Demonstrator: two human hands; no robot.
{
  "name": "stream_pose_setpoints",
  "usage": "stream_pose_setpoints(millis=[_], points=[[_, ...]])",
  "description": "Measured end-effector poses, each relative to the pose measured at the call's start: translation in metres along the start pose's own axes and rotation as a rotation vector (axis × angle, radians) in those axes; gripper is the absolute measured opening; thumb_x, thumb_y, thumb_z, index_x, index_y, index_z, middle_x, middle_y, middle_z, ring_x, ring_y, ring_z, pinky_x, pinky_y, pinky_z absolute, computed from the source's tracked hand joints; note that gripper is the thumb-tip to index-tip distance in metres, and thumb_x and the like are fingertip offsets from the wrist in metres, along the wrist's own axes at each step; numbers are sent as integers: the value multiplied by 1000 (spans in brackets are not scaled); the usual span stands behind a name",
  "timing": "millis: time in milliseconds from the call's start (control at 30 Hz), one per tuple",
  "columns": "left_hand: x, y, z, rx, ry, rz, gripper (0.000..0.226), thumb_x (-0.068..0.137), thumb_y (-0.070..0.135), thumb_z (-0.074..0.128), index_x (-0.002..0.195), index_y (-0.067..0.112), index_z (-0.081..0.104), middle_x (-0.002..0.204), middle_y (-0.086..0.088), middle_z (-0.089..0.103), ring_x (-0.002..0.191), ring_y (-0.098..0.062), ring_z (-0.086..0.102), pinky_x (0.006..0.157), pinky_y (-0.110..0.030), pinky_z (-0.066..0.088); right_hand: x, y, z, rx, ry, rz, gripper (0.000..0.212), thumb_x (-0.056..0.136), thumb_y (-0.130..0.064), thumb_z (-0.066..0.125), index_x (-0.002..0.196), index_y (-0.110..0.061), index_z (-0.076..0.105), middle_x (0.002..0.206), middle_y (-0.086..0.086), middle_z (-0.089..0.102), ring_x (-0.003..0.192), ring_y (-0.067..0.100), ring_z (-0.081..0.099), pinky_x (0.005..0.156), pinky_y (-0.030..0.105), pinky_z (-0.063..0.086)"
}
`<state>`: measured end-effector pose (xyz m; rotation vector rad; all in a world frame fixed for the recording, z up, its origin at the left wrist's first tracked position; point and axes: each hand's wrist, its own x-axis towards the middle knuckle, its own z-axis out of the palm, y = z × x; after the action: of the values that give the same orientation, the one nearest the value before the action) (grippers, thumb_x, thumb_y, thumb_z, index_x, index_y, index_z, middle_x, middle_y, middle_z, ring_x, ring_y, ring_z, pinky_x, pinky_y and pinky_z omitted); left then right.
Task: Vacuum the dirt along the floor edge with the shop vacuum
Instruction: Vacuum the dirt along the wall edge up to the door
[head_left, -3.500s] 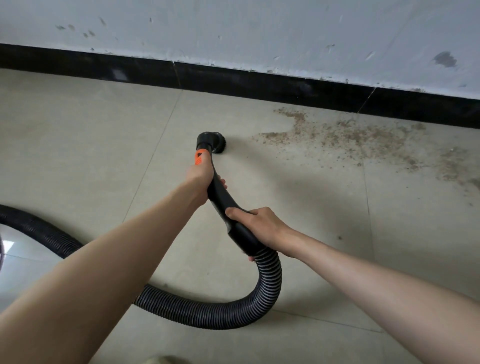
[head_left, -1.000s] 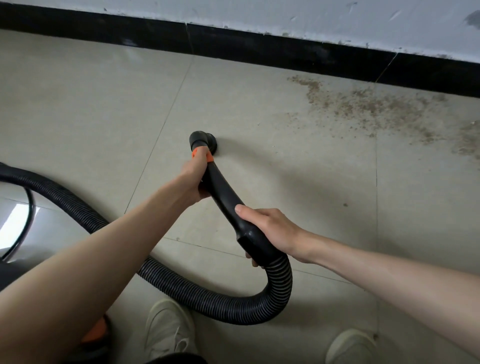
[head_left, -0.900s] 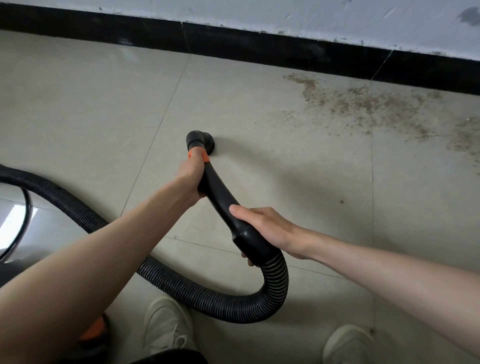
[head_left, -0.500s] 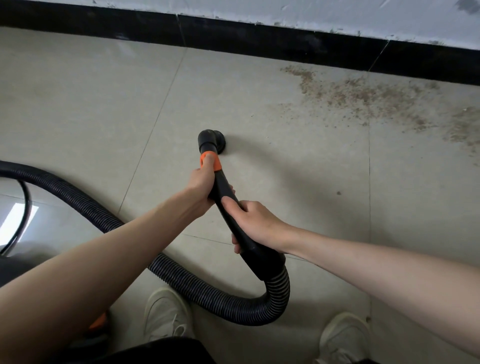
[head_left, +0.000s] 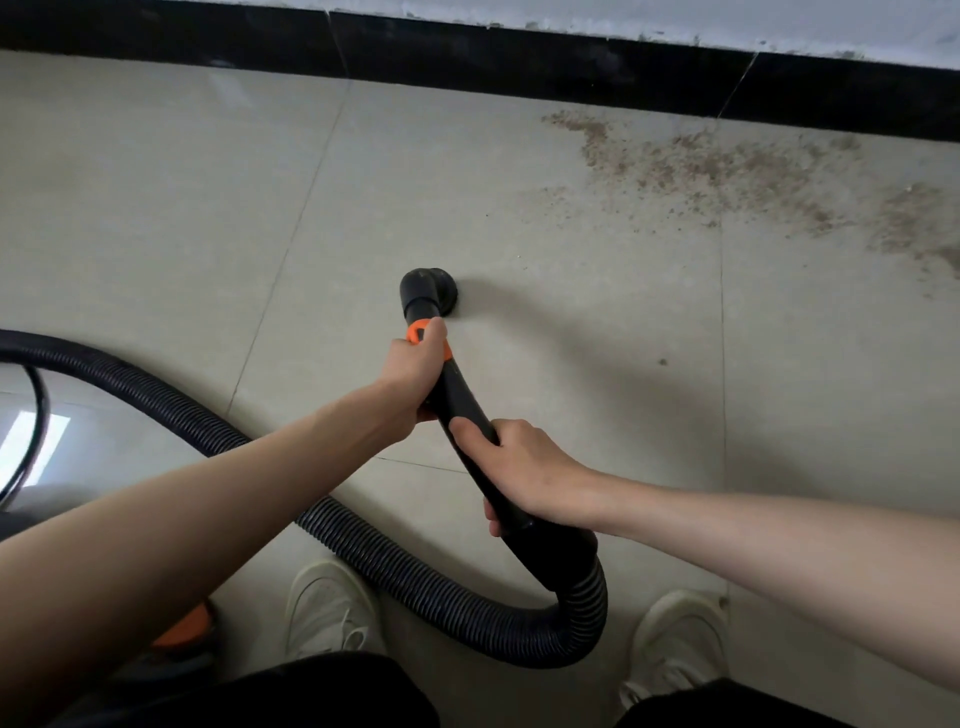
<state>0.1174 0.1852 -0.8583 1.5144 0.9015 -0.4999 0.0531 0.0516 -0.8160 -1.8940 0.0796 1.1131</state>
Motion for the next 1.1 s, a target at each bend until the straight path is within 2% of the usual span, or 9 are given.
stream_pose_setpoints(millis=[167,233,367,533,700,900,967,1100], points=[[-5,2,40,-12,-97,5,32,92,38,45,104,9,42,84,-8,50,89,-33,61,83,-48,54,-14,18,-21,-2,100,20,47,95,-55,38,82,-10,45,61,13,65,47,25,62,48,26,50],[-9,-5,53,-18,-119,-6,31,92,38,46,102,9,42,82,-7,50,86,-33,60,80,-45,55,-22,28,-25,7,111,39,46,95,-54,38,82,-10,43,62,14,64,47,25,62,48,27,50],[-12,-10,70,-34,-147,-13,27,92,39,46,92,12,43,82,-7,50,89,-33,62,84,-47,55,-29,40,-30,4,140,45,46,96,-54,39,82,-10,44,61,12,63,47,23,62,49,29,50],[1,5,56,-93,-18,30,25,92,35,45,84,11,44,81,-8,50,104,-38,63,85,-47,52,-9,16,-38,-59,107,31,49,95,-56,38,80,-9,45,62,13,64,47,26,62,48,26,50],[23,26,29,-183,95,10,27,92,35,47,79,12,42,89,-11,52,104,-38,61,89,-50,52,19,-16,-49,-175,38,-10,56,95,-58,37,79,-5,47,60,14,65,45,25,61,49,23,49],[25,51,75,-36,-59,5,30,93,38,47,82,10,42,89,-12,53,104,-38,62,88,-50,52,15,2,-75,-60,135,17,47,96,-52,36,82,-9,46,59,12,66,47,26,62,49,21,47],[23,57,95,2,-106,12,33,94,41,46,83,10,41,88,-11,53,104,-38,62,88,-49,52,11,9,-82,-6,184,18,46,97,-50,35,79,-9,46,62,16,68,47,25,62,50,21,47],[22,60,114,61,-123,52,33,94,43,45,79,13,42,84,-9,53,101,-36,64,85,-45,54,10,16,-86,47,226,29,47,98,-48,35,74,-9,46,63,20,67,46,24,61,47,20,44]])
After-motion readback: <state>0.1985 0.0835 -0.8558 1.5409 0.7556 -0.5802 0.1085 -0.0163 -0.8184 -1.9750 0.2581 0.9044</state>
